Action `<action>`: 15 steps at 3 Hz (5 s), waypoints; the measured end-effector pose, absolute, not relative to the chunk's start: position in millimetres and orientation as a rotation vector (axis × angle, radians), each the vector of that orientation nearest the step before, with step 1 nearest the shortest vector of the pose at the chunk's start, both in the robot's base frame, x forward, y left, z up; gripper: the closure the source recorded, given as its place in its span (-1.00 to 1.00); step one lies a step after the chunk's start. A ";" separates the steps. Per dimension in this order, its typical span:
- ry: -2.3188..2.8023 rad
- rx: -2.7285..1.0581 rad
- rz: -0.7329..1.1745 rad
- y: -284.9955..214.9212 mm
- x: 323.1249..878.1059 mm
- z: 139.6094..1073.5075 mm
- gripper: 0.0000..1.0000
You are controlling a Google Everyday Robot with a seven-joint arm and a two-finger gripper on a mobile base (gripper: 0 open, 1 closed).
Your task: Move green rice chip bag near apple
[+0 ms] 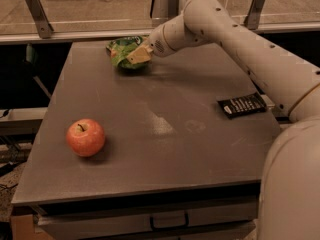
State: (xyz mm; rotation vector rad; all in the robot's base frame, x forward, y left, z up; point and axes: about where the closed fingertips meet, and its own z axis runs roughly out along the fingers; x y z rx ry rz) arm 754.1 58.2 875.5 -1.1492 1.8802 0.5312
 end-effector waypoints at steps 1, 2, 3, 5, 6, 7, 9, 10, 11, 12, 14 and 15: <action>1.820 -1.212 0.563 60.6 735.3 887.6 1.00; 1.706 -1.355 0.626 66.5 705.3 898.3 1.00; 1.546 -1.568 0.693 66.5 658.6 898.2 1.00; 1.337 -1.823 0.789 51.4 588.0 881.6 1.00; 1.286 -1.891 0.830 44.0 565.1 874.0 1.00; 1.257 -1.943 0.853 40.2 555.2 870.2 0.65; 1.201 -2.012 0.885 44.6 556.2 869.0 -0.28; 1.190 -2.032 0.891 48.1 558.1 870.2 -0.74; 1.190 -2.042 0.891 50.5 559.9 871.8 -1.00; 1.190 -2.042 0.891 50.6 559.9 872.0 -1.00; 1.335 -1.925 0.766 24.9 581.9 885.9 -1.00; 1.500 -1.716 0.568 -22.0 603.5 920.3 -1.00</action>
Offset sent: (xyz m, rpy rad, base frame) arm -0.1032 0.0088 0.0343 -0.0282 -0.1584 0.5105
